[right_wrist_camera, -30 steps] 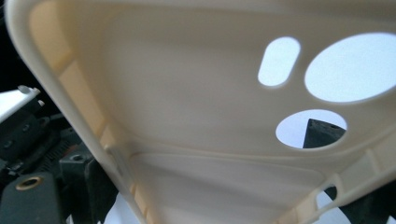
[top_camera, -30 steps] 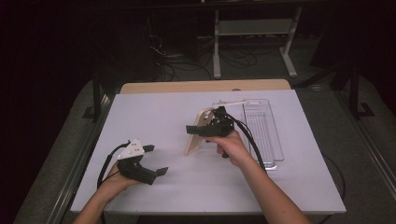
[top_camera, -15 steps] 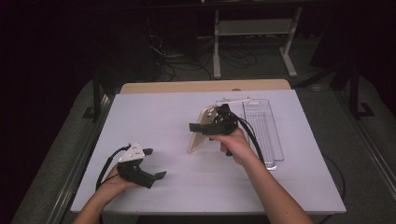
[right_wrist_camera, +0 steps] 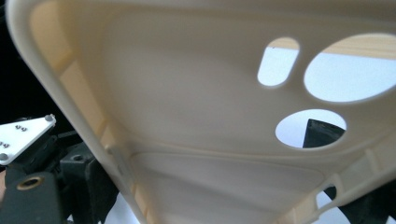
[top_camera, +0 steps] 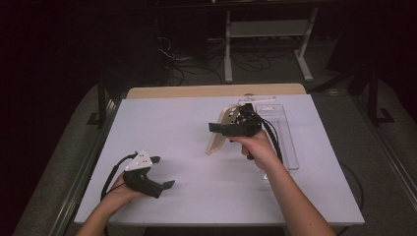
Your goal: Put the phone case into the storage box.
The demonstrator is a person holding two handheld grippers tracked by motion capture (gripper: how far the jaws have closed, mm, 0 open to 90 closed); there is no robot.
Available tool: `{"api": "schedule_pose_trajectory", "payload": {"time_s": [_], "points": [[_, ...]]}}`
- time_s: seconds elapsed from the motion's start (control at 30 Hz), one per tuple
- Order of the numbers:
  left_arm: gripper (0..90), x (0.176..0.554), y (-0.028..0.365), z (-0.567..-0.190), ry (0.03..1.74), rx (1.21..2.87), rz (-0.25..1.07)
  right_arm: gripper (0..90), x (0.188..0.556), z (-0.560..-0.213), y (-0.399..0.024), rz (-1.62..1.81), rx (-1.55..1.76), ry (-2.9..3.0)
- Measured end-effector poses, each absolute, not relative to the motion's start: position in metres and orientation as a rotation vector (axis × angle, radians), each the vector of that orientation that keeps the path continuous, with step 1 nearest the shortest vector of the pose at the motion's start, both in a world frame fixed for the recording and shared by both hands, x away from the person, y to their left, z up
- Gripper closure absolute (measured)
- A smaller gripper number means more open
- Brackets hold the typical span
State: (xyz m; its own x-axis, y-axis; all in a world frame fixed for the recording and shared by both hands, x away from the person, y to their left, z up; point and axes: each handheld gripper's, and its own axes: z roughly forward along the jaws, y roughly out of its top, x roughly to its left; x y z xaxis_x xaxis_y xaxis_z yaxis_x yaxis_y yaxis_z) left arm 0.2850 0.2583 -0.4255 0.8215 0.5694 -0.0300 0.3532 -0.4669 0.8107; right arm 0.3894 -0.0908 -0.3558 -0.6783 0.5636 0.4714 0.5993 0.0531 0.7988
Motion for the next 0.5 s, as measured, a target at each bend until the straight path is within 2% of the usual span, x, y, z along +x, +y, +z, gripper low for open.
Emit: {"api": "schedule_pose_trajectory", "payload": {"time_s": [0.5], "points": [[0.0,0.285,0.256,-0.425,0.665,2.123,0.324,9.6,0.394,-0.339,-0.126,-1.743,-1.358,-2.274]]}}
